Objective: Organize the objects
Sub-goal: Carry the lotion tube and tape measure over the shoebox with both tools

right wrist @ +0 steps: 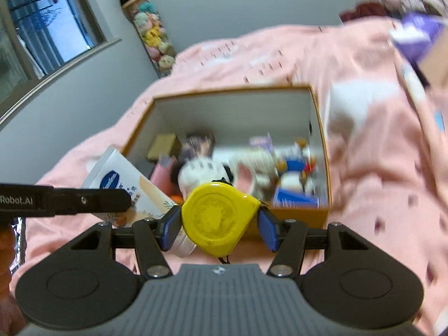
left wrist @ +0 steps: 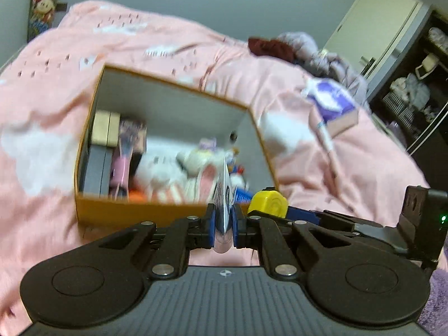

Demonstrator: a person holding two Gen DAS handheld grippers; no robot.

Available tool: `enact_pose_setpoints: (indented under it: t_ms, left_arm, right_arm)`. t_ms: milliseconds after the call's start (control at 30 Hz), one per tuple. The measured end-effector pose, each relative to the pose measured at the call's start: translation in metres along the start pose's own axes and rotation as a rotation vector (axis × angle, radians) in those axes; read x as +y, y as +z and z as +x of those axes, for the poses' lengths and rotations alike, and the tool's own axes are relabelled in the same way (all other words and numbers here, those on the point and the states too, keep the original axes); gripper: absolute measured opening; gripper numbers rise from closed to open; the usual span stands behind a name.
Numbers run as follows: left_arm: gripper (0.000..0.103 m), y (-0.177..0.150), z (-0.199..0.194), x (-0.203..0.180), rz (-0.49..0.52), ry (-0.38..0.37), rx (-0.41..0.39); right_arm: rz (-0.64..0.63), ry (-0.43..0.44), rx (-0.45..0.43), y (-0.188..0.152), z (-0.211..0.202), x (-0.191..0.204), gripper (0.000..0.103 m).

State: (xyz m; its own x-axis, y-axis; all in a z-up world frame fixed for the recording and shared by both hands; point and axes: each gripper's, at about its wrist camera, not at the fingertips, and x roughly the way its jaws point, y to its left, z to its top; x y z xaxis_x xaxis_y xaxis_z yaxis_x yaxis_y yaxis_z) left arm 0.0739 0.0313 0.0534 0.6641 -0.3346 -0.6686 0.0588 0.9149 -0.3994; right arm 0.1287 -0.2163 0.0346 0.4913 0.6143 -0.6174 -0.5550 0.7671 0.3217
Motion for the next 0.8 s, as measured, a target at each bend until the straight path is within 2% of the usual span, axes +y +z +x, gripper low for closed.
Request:
enact_pose_setpoints:
  t_ms: [167, 333, 433, 567, 700, 800]
  left_arm:
    - [0.012, 0.029, -0.001, 0.003, 0.001, 0.027, -0.083]
    - [0.012, 0.057, 0.023, 0.010, 0.030, 0.082, -0.118]
    - [0.012, 0.071, 0.038, 0.017, 0.036, 0.122, -0.140]
    - [0.012, 0.087, 0.066, 0.021, 0.077, 0.187, -0.155]
    - [0.012, 0.097, 0.088, 0.023, 0.095, 0.193, -0.144]
    - [0.012, 0.098, 0.103, 0.021, 0.136, 0.226, -0.145]
  right_arm:
    - [-0.042, 0.007, -0.043, 0.031, 0.013, 0.006, 0.061]
    - [-0.125, -0.007, -0.051, 0.057, 0.045, 0.009, 0.061]
    - [-0.187, -0.047, -0.019, 0.069, 0.072, 0.007, 0.061]
    - [-0.209, -0.035, 0.036, 0.084, 0.106, -0.001, 0.061]
    - [-0.241, -0.040, 0.079, 0.099, 0.139, -0.004, 0.061]
    - [-0.284, -0.037, 0.096, 0.104, 0.160, -0.004, 0.061]
